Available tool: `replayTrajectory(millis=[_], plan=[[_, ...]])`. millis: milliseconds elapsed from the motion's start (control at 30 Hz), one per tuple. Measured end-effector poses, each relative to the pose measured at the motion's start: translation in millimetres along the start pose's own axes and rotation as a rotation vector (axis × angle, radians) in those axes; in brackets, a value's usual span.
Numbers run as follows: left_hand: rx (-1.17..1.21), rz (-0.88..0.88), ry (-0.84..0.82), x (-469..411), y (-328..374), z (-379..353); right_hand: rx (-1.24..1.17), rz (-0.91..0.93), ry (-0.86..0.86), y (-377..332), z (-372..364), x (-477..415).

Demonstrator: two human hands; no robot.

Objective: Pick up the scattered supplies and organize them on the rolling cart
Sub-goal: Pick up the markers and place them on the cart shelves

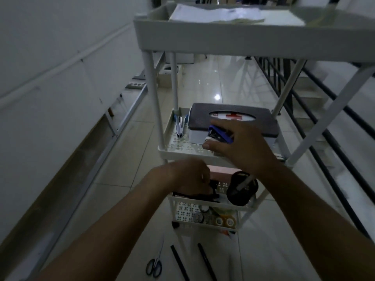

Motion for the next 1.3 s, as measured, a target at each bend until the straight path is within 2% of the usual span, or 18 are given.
replayTrajectory(millis=[67, 167, 200, 233, 333, 367, 433, 533, 667, 1000, 1300], plan=[[0.041, 0.047, 0.118, 24.7, -4.0, 37.7, 0.002, -0.031, -0.024, 2.6, -1.5, -8.7], [0.112, 0.127, 0.436, 56.0, -12.5, 73.0, -0.015, -0.053, -0.076, 3.1, -9.4, -18.1], [0.136, 0.144, 0.489, 63.1, -14.7, 74.3, -0.012, -0.044, -0.094, 1.3, -13.7, -20.6], [0.149, 0.166, 0.478, 67.9, -18.3, 70.2, -0.007, -0.032, -0.115, -0.6, -19.4, -22.8], [0.084, 0.312, 0.277, 76.6, -52.7, 47.3, 0.002, -0.008, -0.193, -4.3, -41.0, -29.4], [0.094, 0.379, 0.256, 80.8, -70.4, 44.5, 0.014, -0.010, -0.216, -3.3, -48.9, -31.8], [0.226, 0.439, 0.328, 86.6, -97.9, 47.4, 0.029, -0.007, -0.237, -4.3, -60.9, -35.4], [0.459, 0.289, 0.489, 82.5, -97.8, 59.1, 0.023, 0.031, -0.223, -9.5, -67.7, -37.5], [0.488, 0.198, 0.617, 76.9, -89.8, 60.3, 0.094, 0.085, -0.291, -13.5, -69.4, -38.0], [0.479, 0.197, 0.661, 76.5, -92.8, 57.8, 0.344, 0.234, -0.496, -6.1, -73.0, -25.6], [0.497, 0.214, 0.679, 72.8, -93.4, 53.8, 0.219, 0.118, -0.393, 1.5, -62.4, -35.3]])
Point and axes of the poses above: each hand's wrist, its own x-axis away from the middle knuckle, its own z-axis out of the back of the hand, y = z × x, the point moved 5 cm from there along -x, towards the middle knuckle, and after that the axes turned 5 degrees about -x, right-handed, at the moved point
